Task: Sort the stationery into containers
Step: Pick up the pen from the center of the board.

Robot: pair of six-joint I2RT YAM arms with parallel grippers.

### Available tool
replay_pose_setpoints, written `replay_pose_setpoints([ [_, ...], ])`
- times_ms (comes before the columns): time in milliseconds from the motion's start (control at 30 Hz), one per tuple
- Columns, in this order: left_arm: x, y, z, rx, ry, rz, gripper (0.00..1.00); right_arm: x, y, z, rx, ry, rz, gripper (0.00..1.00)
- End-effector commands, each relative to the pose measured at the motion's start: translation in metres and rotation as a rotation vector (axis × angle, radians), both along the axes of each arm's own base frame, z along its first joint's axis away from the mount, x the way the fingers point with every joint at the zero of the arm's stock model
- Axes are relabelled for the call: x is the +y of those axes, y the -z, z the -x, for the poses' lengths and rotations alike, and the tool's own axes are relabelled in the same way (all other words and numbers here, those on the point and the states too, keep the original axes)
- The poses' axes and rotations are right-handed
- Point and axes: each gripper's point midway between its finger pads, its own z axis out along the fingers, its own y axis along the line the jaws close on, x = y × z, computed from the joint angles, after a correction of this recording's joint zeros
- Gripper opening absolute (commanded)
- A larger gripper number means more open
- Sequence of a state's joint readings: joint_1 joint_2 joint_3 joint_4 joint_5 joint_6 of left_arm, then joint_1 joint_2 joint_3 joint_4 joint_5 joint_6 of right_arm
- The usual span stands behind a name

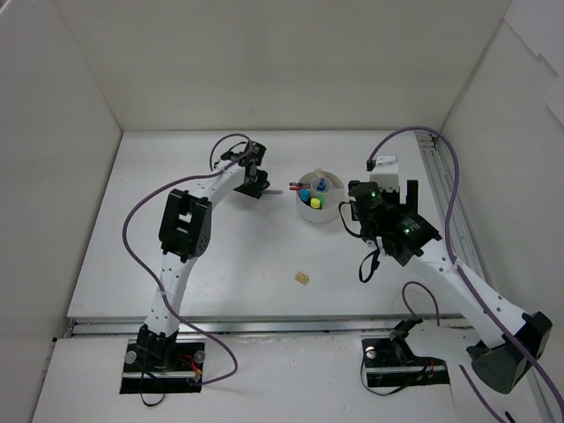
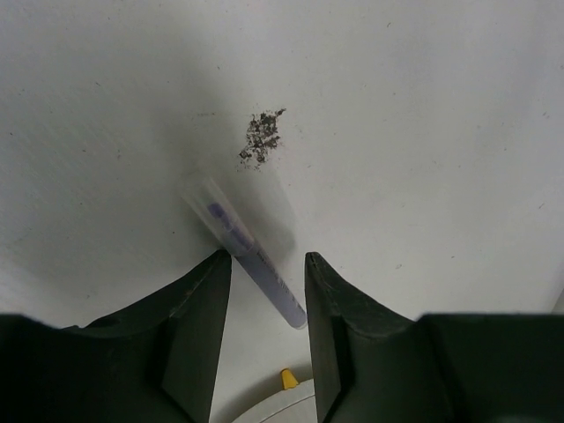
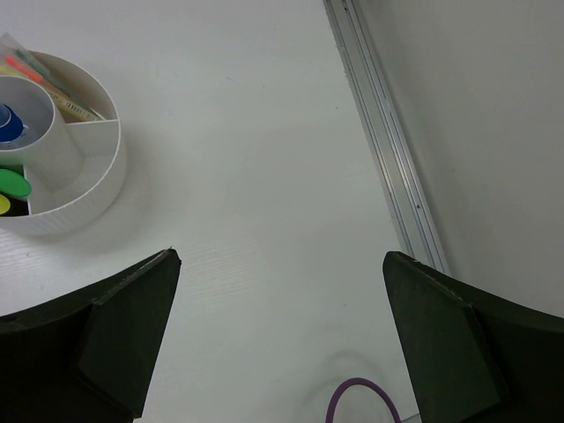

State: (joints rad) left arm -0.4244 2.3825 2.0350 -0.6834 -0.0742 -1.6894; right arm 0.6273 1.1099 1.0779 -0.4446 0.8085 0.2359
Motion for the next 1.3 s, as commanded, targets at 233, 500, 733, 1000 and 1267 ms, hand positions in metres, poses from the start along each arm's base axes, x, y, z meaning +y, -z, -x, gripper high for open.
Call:
replay_pose_setpoints([
  [233, 0.004, 0.005, 0.002, 0.041, 0.001, 0.032, 0.02, -0.018, -0.019, 0.002, -0.116, 0.100, -0.042, 0.98],
  [500, 0.008, -0.011, 0.002, -0.032, 0.080, 0.028, 0.00, -0.017, -0.021, 0.006, -0.121, 0.079, -0.059, 0.98],
  [733, 0.003, -0.068, 0.000, -0.283, 0.491, -0.117, 0.00, 0.006, -0.015, 0.001, -0.068, -0.061, -0.100, 0.98],
  [1000, 0.021, -0.125, 0.062, -0.514, 0.928, -0.312, 0.00, 0.055, -0.008, 0.001, -0.013, -0.322, -0.203, 0.98],
  [1267, -0.011, -0.156, 0.146, -0.847, 1.441, -0.475, 0.00, 0.117, -0.009, 0.008, 0.007, -0.591, -0.368, 0.98],
])
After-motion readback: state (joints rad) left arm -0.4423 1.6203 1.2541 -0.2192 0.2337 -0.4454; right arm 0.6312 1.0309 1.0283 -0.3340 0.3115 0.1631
